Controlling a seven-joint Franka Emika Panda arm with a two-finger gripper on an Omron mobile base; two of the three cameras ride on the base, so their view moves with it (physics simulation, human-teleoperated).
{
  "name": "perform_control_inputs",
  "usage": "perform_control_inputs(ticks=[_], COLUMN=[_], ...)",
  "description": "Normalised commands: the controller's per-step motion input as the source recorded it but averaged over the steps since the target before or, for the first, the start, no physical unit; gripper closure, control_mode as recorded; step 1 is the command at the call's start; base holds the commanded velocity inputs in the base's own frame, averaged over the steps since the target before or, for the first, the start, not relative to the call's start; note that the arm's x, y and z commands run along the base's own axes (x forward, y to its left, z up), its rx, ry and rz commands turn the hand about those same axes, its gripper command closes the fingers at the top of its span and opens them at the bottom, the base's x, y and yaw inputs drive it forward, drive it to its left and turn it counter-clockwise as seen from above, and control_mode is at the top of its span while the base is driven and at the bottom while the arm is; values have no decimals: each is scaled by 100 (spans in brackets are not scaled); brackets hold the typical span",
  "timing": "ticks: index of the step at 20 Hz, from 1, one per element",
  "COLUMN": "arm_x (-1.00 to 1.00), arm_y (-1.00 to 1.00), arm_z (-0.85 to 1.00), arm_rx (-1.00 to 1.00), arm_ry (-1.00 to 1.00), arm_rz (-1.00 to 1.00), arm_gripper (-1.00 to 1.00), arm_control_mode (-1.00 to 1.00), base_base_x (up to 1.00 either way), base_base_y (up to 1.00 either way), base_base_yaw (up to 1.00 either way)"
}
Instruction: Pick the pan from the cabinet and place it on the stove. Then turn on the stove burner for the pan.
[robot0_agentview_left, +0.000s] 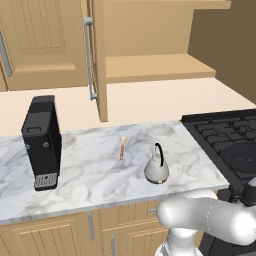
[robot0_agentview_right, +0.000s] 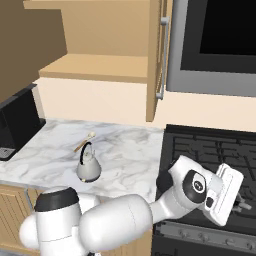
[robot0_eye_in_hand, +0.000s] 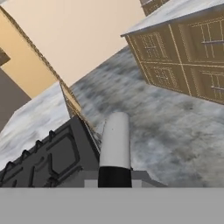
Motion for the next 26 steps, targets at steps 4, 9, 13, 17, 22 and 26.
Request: perform_control_inputs(ticks=[4, 9, 13, 17, 22, 26], arm_x=[12, 9, 19, 19, 16, 15], arm_y=[-17, -9, 0, 0, 0, 0], arm_z=[0, -7, -20, -22, -27, -44], arm_rx=[-1, 0, 0, 0, -1, -4], arm_ry=[7, 4, 5, 2, 3, 2], arm_rz=[-12, -10, -6, -5, -5, -3], arm_gripper=[100, 100, 100, 100, 100, 100], arm_control_mode=[-100, -100, -100, -100, -100, -100], base_base_x=[0, 0, 0, 0, 0, 0], base_base_y=[0, 0, 0, 0, 0, 0], base_base_yaw=[0, 0, 0, 0, 0, 0])
